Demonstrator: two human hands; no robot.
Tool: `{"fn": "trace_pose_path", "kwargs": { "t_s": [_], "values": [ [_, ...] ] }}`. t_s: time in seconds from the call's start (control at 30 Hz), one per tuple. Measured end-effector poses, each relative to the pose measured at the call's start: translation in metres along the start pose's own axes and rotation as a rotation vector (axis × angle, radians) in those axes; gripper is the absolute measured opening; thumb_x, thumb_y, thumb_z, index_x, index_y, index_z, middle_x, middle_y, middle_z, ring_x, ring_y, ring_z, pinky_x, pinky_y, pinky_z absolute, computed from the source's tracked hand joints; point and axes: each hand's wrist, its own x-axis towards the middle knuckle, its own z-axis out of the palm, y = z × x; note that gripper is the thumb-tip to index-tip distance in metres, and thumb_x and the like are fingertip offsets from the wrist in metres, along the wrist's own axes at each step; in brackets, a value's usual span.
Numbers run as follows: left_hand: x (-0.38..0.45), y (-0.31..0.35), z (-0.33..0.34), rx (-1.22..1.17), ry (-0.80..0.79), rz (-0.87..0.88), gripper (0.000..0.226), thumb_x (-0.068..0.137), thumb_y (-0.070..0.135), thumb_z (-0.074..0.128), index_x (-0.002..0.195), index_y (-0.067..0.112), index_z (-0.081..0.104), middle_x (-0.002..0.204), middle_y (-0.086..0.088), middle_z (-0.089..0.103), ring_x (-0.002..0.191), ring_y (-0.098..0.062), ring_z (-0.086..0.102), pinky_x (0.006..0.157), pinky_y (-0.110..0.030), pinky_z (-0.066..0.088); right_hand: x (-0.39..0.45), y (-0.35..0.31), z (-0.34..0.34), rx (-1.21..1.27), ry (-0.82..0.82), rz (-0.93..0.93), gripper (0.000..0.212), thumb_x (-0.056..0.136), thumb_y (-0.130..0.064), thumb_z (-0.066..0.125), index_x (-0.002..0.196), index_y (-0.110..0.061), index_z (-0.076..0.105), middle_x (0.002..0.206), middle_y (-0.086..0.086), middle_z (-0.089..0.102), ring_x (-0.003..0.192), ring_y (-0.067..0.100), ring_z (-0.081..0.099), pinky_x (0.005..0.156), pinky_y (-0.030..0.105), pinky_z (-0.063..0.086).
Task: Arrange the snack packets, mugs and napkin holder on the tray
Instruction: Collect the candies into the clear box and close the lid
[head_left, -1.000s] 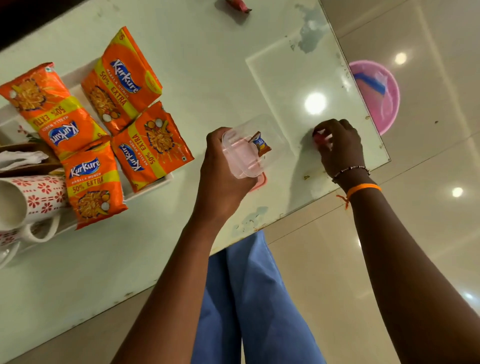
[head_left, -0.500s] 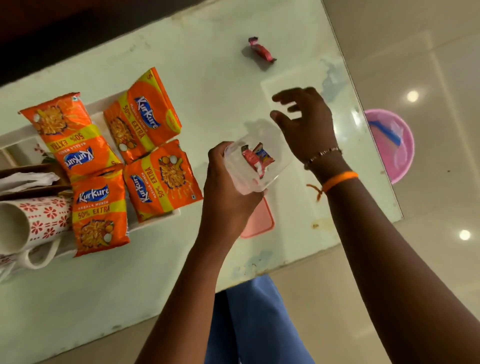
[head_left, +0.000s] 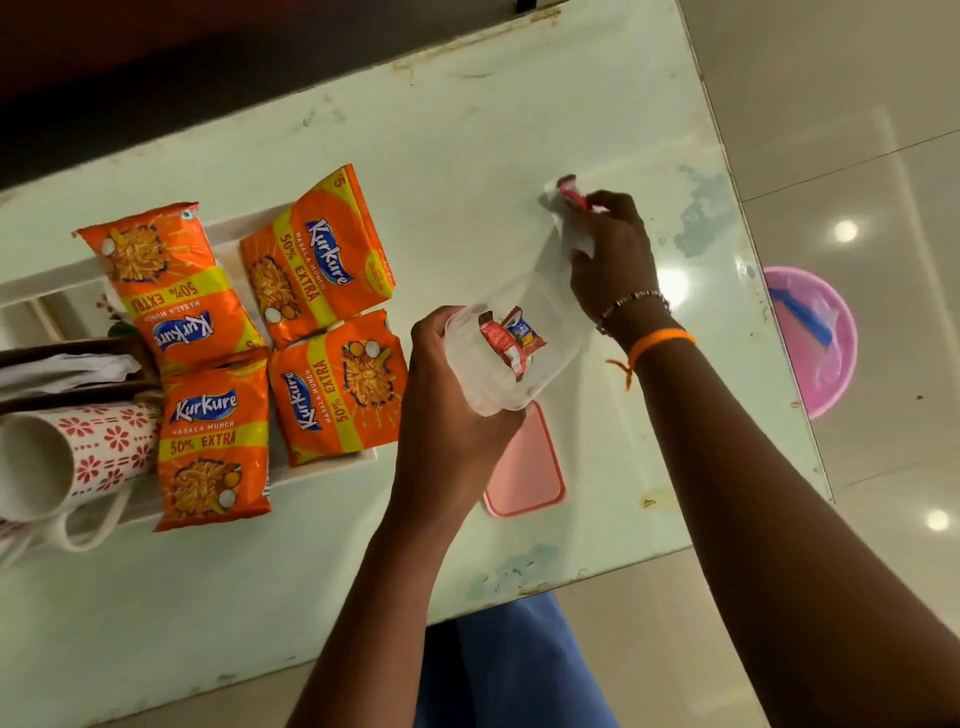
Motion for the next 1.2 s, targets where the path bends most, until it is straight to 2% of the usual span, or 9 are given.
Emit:
{"fn": "trace_pose_path", "kwargs": {
  "t_s": [0.23, 0.4, 0.5, 0.57, 0.7, 0.8, 0.9, 0.97, 1.2],
  "values": [
    [-0.001, -0.007, -0.006, -0.008, -0.025, 0.021, 0.079, 0.056, 0.006, 0.085, 0.121, 0.018, 0.042, 0.116, 0.007, 0.051, 0.107, -0.007, 0.056, 0.078, -0.008, 0.049, -0.068, 0.01, -0.019, 0.194, 0.086, 0.259, 0.044, 0.082, 0.001, 0.056, 0.125, -0.008, 0.056, 0.132, 0.014, 0.053, 0.115, 0.026, 0.055, 0.086, 0.012, 0.033],
    [-0.011, -0.009, -0.007, 0.025, -0.037, 0.063, 0.079, 0.058, 0.011, 0.085, 0.123, 0.013, 0.04, 0.117, 0.009, 0.048, 0.105, -0.001, 0.052, 0.082, -0.004, 0.045, -0.134, -0.038, -0.043, 0.443, -0.036, 0.089, 0.033, 0.081, -0.005, 0.064, 0.113, -0.009, 0.063, 0.123, 0.007, 0.061, 0.105, 0.019, 0.061, 0.097, 0.024, 0.045],
    [-0.017, -0.01, -0.012, 0.036, -0.069, 0.099, 0.08, 0.06, 0.011, 0.084, 0.125, 0.011, 0.039, 0.12, 0.006, 0.046, 0.11, -0.002, 0.049, 0.084, -0.001, 0.042, -0.161, -0.052, -0.044, 0.474, -0.17, 0.032, 0.026, 0.085, -0.009, 0.06, 0.108, -0.021, 0.066, 0.115, -0.009, 0.063, 0.104, 0.003, 0.058, 0.093, 0.008, 0.04],
    [-0.02, -0.01, -0.018, 0.009, -0.088, 0.089, 0.079, 0.061, 0.013, 0.084, 0.125, 0.013, 0.039, 0.121, 0.004, 0.049, 0.109, -0.006, 0.054, 0.08, -0.004, 0.046, -0.167, -0.048, -0.04, 0.491, -0.025, 0.1, 0.026, 0.085, -0.003, 0.054, 0.099, -0.021, 0.066, 0.108, -0.008, 0.065, 0.091, 0.001, 0.06, 0.084, 0.005, 0.042],
    [-0.028, -0.012, -0.036, -0.02, -0.055, 0.081, 0.08, 0.06, 0.012, 0.085, 0.125, 0.01, 0.04, 0.121, 0.002, 0.05, 0.107, -0.005, 0.055, 0.081, -0.007, 0.048, -0.17, -0.032, -0.007, 0.43, 0.184, 0.316, 0.023, 0.083, 0.0, 0.052, 0.1, -0.013, 0.062, 0.109, 0.008, 0.065, 0.091, 0.02, 0.061, 0.08, 0.023, 0.046],
    [-0.032, -0.018, -0.054, -0.071, -0.049, 0.051, 0.08, 0.06, 0.011, 0.085, 0.125, 0.021, 0.039, 0.122, 0.007, 0.049, 0.115, -0.006, 0.053, 0.088, -0.016, 0.05, -0.17, -0.03, 0.038, 0.176, -0.005, 0.309, 0.046, 0.08, -0.014, 0.063, 0.123, -0.013, 0.05, 0.128, 0.016, 0.049, 0.114, 0.036, 0.046, 0.096, 0.038, 0.037],
    [-0.038, -0.026, -0.071, -0.109, -0.072, 0.002, 0.082, 0.062, 0.012, 0.083, 0.127, 0.027, 0.036, 0.13, 0.005, 0.048, 0.123, -0.011, 0.05, 0.093, -0.026, 0.051, -0.173, -0.037, 0.073, -0.129, -0.122, 0.26, 0.077, 0.07, -0.045, 0.071, 0.133, -0.021, 0.035, 0.141, 0.014, 0.032, 0.119, 0.038, 0.035, 0.091, 0.047, 0.04],
    [-0.042, -0.03, -0.08, -0.142, -0.067, -0.046, 0.085, 0.062, 0.012, 0.083, 0.132, 0.022, 0.036, 0.134, 0.003, 0.049, 0.124, -0.011, 0.05, 0.093, -0.024, 0.051, -0.175, -0.038, 0.081, -0.26, -0.088, 0.209, 0.079, 0.064, -0.051, 0.072, 0.129, -0.023, 0.036, 0.139, 0.013, 0.035, 0.114, 0.038, 0.038, 0.085, 0.047, 0.044],
    [-0.054, -0.038, -0.108, -0.348, -0.103, -0.155, 0.086, 0.06, 0.006, 0.08, 0.13, 0.023, 0.033, 0.133, -0.001, 0.051, 0.112, -0.002, 0.058, 0.086, -0.022, 0.053, -0.168, -0.018, 0.041, 0.353, 0.038, 0.384, 0.069, 0.062, -0.036, 0.079, 0.122, -0.019, 0.05, 0.121, 0.016, 0.04, 0.104, 0.028, 0.05, 0.1, 0.039, 0.045]
  ]
}}
